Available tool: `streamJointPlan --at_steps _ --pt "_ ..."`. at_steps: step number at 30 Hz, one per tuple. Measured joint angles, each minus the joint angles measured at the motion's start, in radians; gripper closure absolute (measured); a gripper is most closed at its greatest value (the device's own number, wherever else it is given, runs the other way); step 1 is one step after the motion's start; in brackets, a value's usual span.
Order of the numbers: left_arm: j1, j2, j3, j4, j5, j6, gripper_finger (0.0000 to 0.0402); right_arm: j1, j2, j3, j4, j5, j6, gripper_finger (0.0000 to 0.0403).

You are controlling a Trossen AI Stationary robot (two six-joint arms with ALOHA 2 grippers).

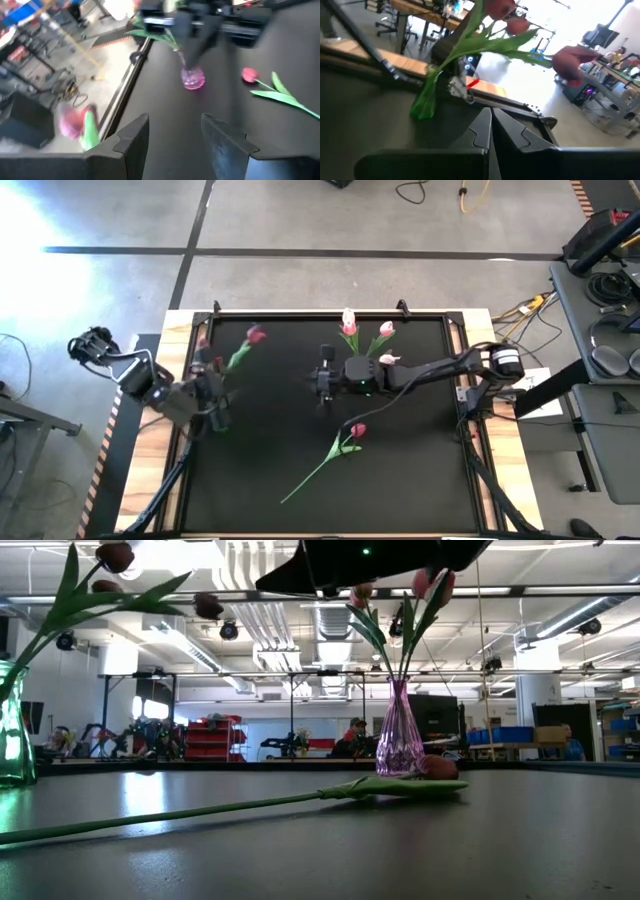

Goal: Sort flowers into vase by color
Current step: Adjust the green vase on the shelf

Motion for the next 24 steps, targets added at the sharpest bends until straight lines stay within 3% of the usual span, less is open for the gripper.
streamJointPlan --at_steps 9,15,19,24 --pt "0.181 0.137 0.115 -0.075 0.037 -0.018 0.0235 0.051 -0.071 -0.093 0.007 0.094 -0.026 0.0394" --pt "0.201 0.222 0.214 -0.16 0.034 -0.014 0.0243 0.061 -0.094 -0.146 0.053 0.096 -0.021 0.0394" --pt "0.202 0.208 0.25 -0.19 0.031 -0.036 0.0275 0.064 -0.098 -0.176 0.063 0.096 -0.012 0.0394" --pt "0.183 0.127 0.23 -0.188 0.033 -0.049 0.0346 0.094 -0.106 -0.199 0.076 0.105 -0.016 0.0394"
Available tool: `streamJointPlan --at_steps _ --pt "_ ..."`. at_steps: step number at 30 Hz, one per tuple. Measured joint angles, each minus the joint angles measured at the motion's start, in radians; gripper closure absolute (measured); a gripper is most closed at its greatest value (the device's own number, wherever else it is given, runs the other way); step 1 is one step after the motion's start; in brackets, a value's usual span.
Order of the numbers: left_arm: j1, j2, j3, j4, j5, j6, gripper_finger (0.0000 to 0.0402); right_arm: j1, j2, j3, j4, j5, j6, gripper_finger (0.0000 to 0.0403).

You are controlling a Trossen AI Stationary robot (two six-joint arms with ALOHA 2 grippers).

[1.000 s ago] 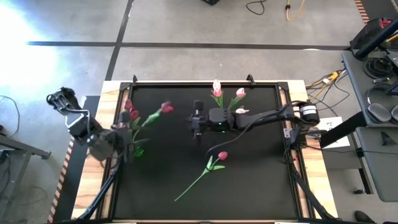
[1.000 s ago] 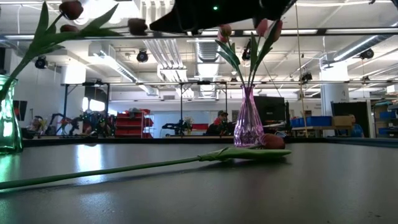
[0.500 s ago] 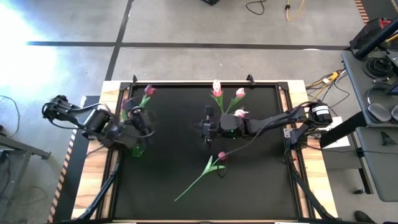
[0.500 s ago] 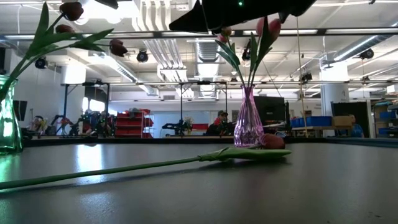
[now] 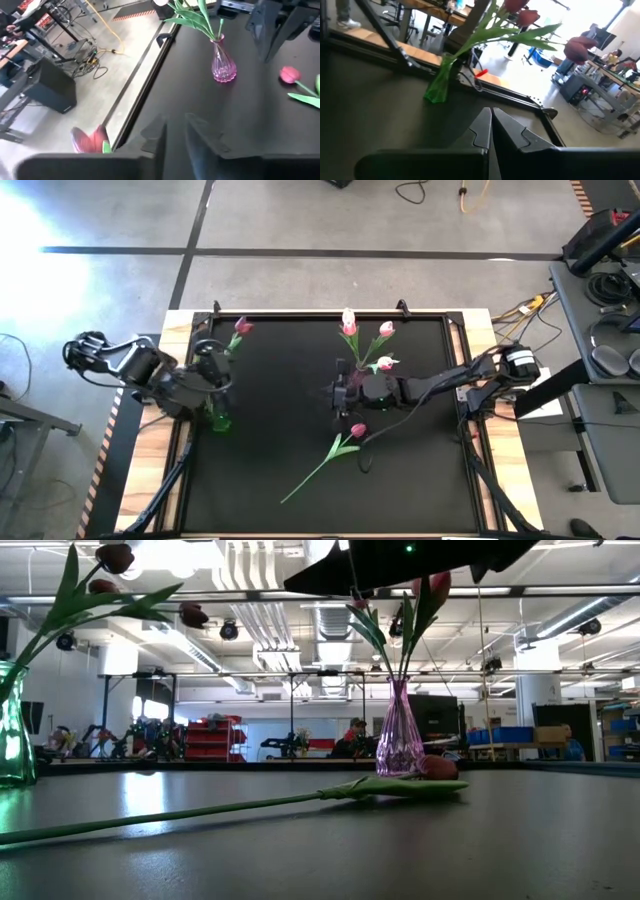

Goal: Sort flowers into vase by color
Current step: Adjust the green vase on the shelf

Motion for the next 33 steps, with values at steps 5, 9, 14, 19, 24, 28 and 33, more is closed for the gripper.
streamJointPlan --at_steps 5,9,14,19,24,28,33 --pt "-0.056 -0.115 -0.116 0.056 0.053 0.0 0.0395 0.054 -0.024 -0.041 -0.002 0.049 -0.002 0.0394" --pt "-0.099 -0.197 -0.249 0.213 0.232 0.059 0.0398 0.09 -0.043 -0.079 -0.002 0.05 0.019 0.0394" --pt "-0.106 -0.221 -0.404 0.452 0.421 0.109 0.0401 0.11 -0.088 -0.144 -0.002 0.053 0.064 0.0394" --pt "-0.106 -0.13 -0.453 0.477 0.422 0.037 0.0401 0.125 -0.141 -0.199 -0.002 0.096 0.094 0.0394" --pt "-0.13 -0.012 -0.402 0.454 0.447 -0.004 0.0401 0.143 -0.178 -0.227 0.001 0.096 0.094 0.0394" --pt "-0.174 0.042 -0.326 0.421 0.446 -0.005 0.0401 0.154 -0.188 -0.242 0.0 0.096 0.09 0.0394" --pt "-0.263 0.054 -0.238 0.351 0.443 -0.039 0.0402 0.159 -0.188 -0.251 -0.002 0.097 0.09 0.0394"
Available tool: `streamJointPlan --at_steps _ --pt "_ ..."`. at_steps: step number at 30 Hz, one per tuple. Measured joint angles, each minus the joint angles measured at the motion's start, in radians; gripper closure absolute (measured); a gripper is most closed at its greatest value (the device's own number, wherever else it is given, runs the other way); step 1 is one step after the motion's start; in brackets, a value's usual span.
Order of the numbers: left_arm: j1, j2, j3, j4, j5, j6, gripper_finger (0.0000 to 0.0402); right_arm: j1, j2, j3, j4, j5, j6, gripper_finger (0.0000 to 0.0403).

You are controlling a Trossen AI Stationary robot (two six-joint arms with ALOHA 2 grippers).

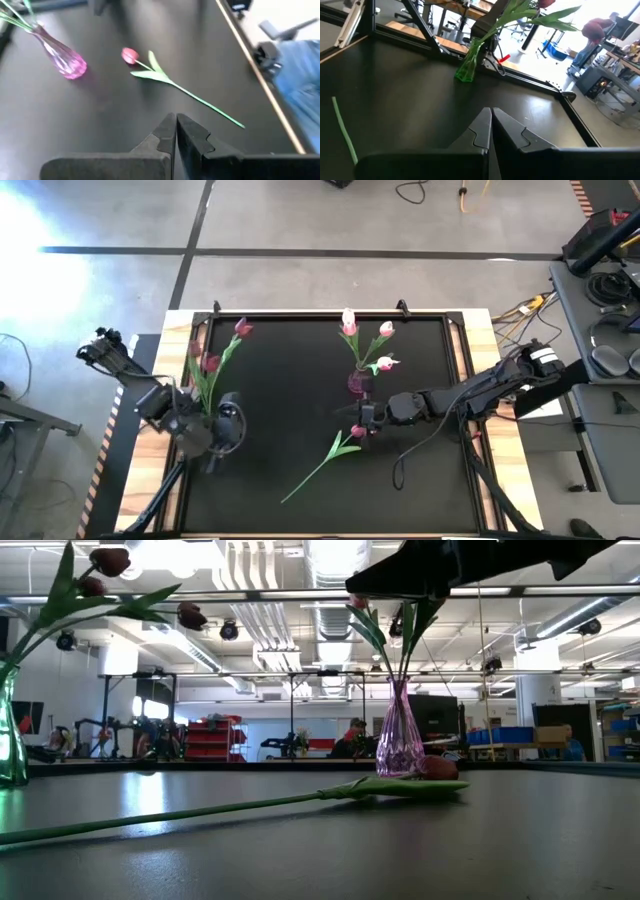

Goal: Sort flowers into vase by color
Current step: Adjust the green vase on the shelf

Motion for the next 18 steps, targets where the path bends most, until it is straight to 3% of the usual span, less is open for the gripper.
streamJointPlan --at_steps 9,18 --pt "-0.267 0.033 0.051 -0.282 0.079 -0.444 0.0402 0.0 0.003 -0.001 -0.001 0.0 -0.002 0.0394" --pt "-0.487 0.087 -0.043 -0.529 0.109 -1.174 0.0401 0.0 0.003 -0.001 -0.001 -0.002 -0.003 0.0394"
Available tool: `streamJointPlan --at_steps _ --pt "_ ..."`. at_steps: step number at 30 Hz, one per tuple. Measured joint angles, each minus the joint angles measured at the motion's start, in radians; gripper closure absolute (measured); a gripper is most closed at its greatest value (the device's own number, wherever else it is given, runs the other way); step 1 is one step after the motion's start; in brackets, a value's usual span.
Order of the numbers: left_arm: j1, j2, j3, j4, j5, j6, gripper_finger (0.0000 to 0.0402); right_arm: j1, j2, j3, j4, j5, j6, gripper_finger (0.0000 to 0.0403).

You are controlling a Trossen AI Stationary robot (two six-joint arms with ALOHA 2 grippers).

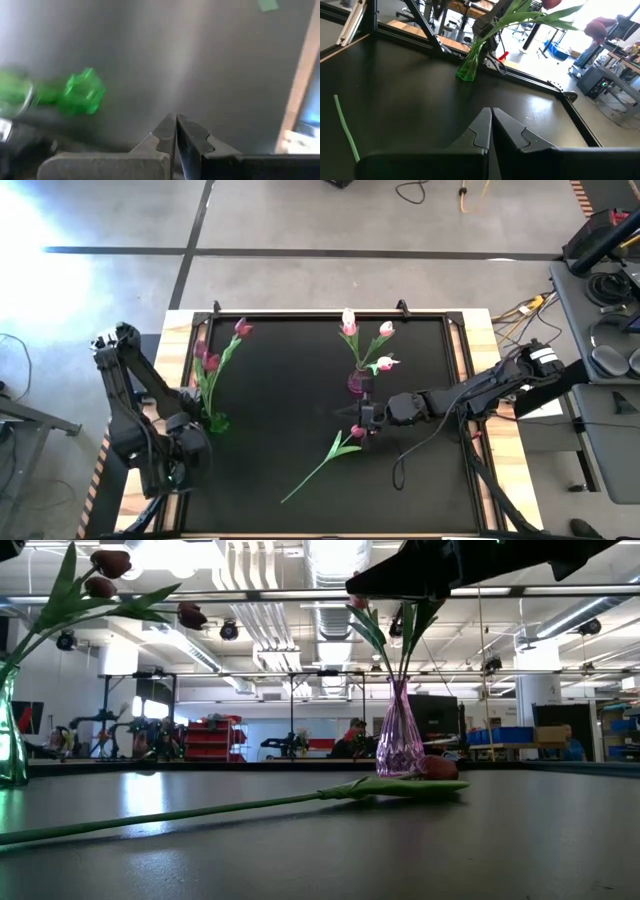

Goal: Sort flowers into vase by color
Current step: Adjust the green vase on the shelf

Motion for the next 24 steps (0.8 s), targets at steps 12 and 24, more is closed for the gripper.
streamJointPlan --at_steps 12,24 --pt "0.017 -0.005 -0.256 0.021 0.039 -0.448 0.0401 0.0 0.001 0.0 0.0 -0.002 0.0 0.0394" --pt "0.102 0.121 -0.237 -0.129 0.046 -0.612 0.0401 0.0 0.001 0.0 0.0 -0.002 0.008 0.0394"
